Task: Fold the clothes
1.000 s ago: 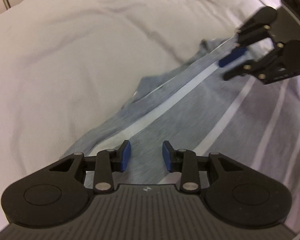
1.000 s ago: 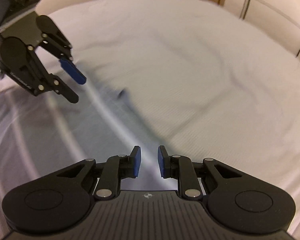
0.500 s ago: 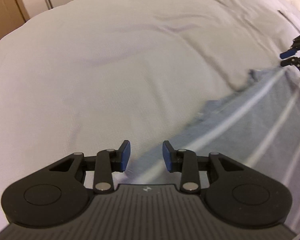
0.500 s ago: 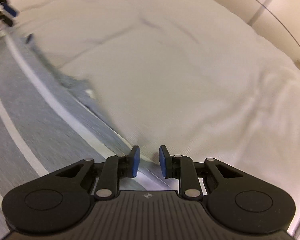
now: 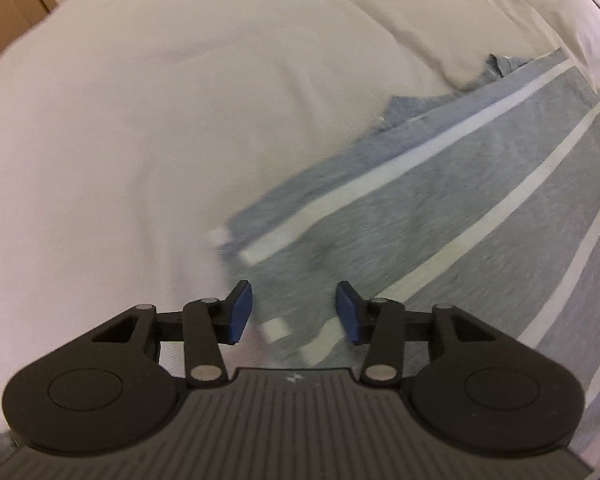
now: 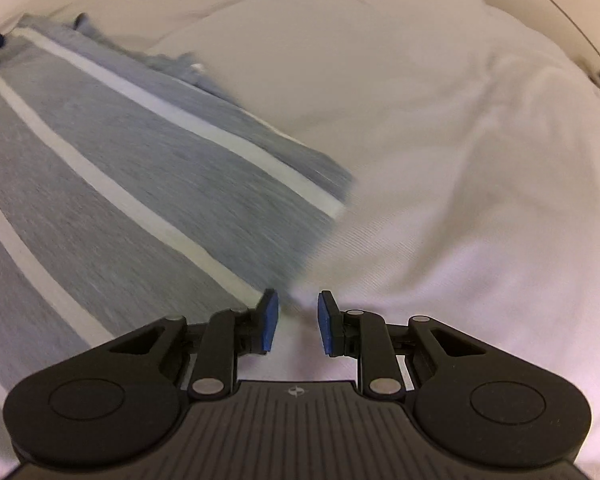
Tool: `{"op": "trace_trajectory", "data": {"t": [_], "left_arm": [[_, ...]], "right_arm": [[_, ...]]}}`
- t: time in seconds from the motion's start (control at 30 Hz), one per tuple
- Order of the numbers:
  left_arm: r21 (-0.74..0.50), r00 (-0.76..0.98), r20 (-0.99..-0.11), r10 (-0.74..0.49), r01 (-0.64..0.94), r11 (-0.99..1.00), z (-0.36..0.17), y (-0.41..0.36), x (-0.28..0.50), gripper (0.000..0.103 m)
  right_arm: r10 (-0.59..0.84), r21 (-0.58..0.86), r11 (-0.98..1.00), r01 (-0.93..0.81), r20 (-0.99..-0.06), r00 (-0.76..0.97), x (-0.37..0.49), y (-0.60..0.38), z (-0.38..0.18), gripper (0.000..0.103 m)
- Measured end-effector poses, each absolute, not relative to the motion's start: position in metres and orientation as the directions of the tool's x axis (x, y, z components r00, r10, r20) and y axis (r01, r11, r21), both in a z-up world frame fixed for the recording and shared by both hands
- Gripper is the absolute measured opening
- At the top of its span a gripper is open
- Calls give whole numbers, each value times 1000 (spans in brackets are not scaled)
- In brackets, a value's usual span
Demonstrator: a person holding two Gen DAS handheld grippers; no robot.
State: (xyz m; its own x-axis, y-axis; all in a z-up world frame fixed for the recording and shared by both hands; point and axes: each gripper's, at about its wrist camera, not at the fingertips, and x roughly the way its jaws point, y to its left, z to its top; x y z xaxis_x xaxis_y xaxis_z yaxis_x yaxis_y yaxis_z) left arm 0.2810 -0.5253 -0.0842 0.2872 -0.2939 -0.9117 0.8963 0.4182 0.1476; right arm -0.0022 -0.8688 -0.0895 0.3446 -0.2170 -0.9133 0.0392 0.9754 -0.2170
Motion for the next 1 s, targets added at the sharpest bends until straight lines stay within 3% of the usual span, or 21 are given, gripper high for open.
{"op": "trace_trajectory", "data": {"t": [0.2, 0.37, 0.57, 1.0], "left_arm": [[135, 292, -900, -325, 893, 429, -48, -519, 230, 36], [83, 208, -946, -249, 898, 433, -72, -500, 170, 36], [147, 216, -969, -117, 892, 428, -89, -466, 130, 36], [195, 286, -944, -164, 886, 420, -41, -443, 138, 40]], "right_arm": [[-131, -99, 990, 98, -902, 411, -47, -846, -40, 23], [22, 28, 1000, 11, -914, 405, -96, -801, -33, 24], [-4, 8, 999, 44, -962, 272, -133, -804, -62, 25], [-5, 31, 996, 85, -917, 398, -107, -776, -19, 31]]}}
